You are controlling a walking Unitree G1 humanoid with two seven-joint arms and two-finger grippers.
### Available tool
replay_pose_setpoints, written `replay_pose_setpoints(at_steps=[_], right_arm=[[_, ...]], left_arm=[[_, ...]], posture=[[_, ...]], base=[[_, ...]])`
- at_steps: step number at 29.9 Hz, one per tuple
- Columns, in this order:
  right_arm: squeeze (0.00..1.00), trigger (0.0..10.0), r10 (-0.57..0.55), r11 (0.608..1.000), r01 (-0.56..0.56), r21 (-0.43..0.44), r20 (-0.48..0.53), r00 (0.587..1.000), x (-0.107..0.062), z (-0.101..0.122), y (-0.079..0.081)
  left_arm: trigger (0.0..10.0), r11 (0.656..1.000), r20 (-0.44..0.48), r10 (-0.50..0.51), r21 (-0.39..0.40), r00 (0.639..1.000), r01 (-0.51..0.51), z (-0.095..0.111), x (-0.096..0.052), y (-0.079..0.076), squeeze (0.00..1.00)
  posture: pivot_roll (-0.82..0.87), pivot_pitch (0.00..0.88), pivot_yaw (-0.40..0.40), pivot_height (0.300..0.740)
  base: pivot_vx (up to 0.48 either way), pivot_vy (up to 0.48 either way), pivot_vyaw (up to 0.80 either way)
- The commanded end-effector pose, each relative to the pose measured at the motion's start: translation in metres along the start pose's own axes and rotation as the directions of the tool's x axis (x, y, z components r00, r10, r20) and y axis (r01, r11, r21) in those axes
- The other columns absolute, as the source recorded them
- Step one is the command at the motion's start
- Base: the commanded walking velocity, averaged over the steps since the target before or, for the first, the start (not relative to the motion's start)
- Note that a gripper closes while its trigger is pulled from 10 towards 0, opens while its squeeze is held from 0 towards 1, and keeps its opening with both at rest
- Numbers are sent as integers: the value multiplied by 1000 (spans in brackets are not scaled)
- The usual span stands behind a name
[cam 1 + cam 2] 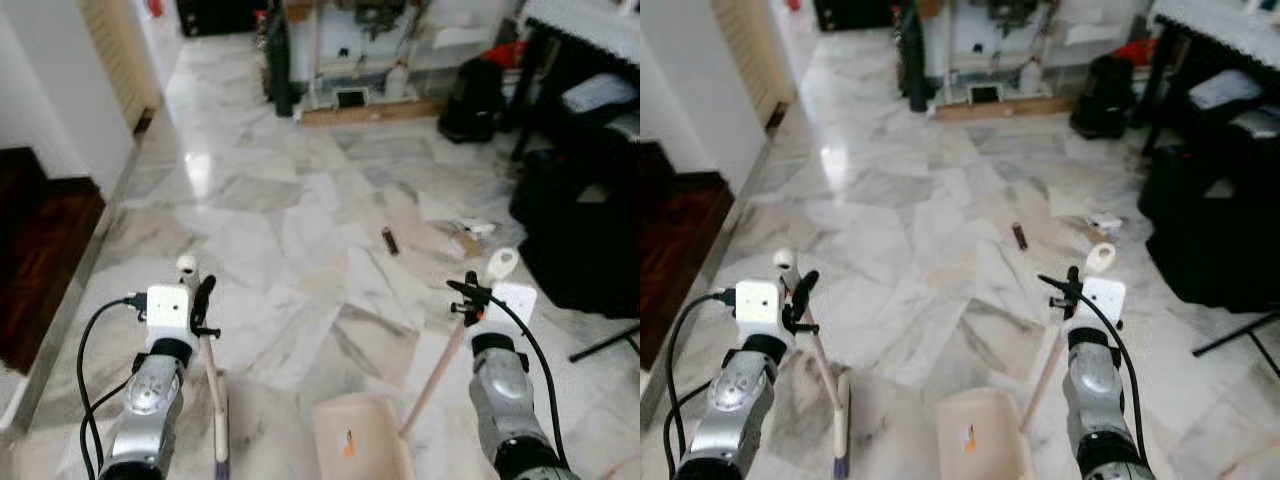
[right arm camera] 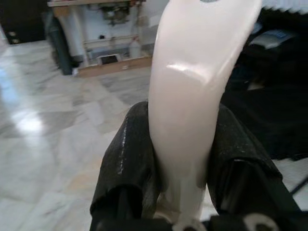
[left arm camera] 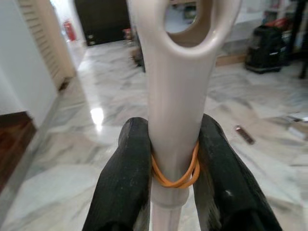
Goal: Sweep floor
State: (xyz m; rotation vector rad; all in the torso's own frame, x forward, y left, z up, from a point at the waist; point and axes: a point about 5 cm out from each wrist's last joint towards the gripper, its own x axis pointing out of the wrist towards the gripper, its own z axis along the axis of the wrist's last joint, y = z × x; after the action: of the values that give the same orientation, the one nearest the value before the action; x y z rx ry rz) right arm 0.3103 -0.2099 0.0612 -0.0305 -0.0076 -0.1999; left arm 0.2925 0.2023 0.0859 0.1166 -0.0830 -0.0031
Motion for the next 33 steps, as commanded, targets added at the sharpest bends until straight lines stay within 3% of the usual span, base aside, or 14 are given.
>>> replay_pose_setpoints(at_steps=[1,33], right_arm=[[0,10000,20,1000,-19,-8,53,998,4,10,6],[0,10000,47,999,-47,0,55,997,3,8,13]], left_arm=[[10000,1000,29,5,9,1000,-5,6,1,3,0],[10000,1000,17,-10,16,1000,9,3,-2,2,0]], posture=[[87,0,37,740],[81,0,40,740]], base=[[0,0,0],[344,0,0]])
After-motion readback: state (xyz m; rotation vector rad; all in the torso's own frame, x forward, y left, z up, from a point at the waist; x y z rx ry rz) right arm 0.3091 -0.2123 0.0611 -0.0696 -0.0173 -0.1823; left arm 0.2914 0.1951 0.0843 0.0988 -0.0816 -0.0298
